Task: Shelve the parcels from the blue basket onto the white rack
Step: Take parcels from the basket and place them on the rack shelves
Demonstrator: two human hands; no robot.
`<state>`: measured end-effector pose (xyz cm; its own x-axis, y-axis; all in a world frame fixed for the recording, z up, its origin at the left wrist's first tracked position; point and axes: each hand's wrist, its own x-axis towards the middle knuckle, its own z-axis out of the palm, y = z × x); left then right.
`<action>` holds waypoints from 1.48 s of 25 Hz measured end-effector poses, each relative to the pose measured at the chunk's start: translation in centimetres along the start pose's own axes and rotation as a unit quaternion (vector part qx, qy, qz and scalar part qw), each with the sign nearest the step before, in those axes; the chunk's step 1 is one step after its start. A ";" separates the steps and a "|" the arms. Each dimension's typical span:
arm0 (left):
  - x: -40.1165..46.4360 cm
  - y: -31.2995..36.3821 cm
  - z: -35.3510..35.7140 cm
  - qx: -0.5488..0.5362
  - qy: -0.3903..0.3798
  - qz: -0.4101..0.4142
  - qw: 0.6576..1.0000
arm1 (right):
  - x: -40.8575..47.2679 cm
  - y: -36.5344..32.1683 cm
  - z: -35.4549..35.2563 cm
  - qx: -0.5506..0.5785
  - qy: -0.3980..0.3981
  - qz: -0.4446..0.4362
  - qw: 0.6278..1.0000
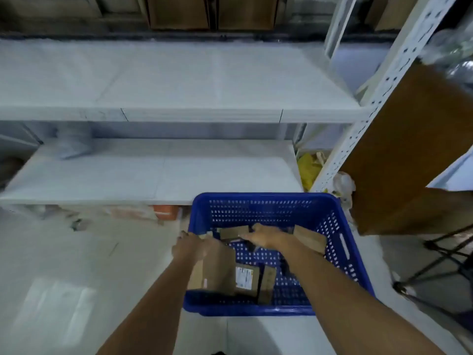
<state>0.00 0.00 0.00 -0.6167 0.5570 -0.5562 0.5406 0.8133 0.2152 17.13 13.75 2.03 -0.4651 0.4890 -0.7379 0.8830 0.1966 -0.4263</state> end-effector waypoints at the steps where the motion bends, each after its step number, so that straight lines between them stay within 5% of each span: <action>1: 1.3 -0.6 2.5 0.013 0.039 0.001 0.999 | 2.6 1.1 2.4 -0.004 -0.006 -0.008 1.000; 4: 6.0 -1.3 7.2 -0.004 0.118 0.032 0.993 | 10.6 4.2 7.1 0.006 -0.025 0.003 1.000; 9: 11.7 -2.4 12.3 0.007 0.130 0.090 0.987 | 22.1 8.2 12.5 0.097 -0.023 -0.119 0.988; 13: 10.8 -1.2 13.0 0.041 0.133 0.210 0.968 | 26.0 9.3 14.6 0.196 -0.023 -0.087 0.976; 20: 8.9 2.9 10.9 0.006 0.128 0.344 0.930 | 23.4 10.1 9.4 0.499 -0.171 0.022 0.849; 26: 7.1 7.7 5.8 0.098 0.074 0.494 0.860 | 17.5 10.4 1.9 0.548 -0.162 0.014 0.820; 29: 3.6 9.2 0.4 -0.041 -0.018 0.454 0.890 | 11.8 9.3 -1.6 0.518 -0.090 -0.017 0.850; 32: 1.0 10.3 -7.6 -0.214 -0.011 0.304 0.928 | 3.3 6.7 -6.5 0.490 -0.027 -0.036 0.871; 37: -6.1 12.5 -20.7 -0.205 -0.049 0.205 0.956 | -11.8 0.6 -16.7 0.449 0.002 -0.108 0.887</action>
<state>-1.32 10.29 22.66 -0.3339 0.8415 -0.4247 0.4436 0.5378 0.7169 24.18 22.32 19.26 -0.6154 0.5254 -0.5876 0.3663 -0.4695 -0.8034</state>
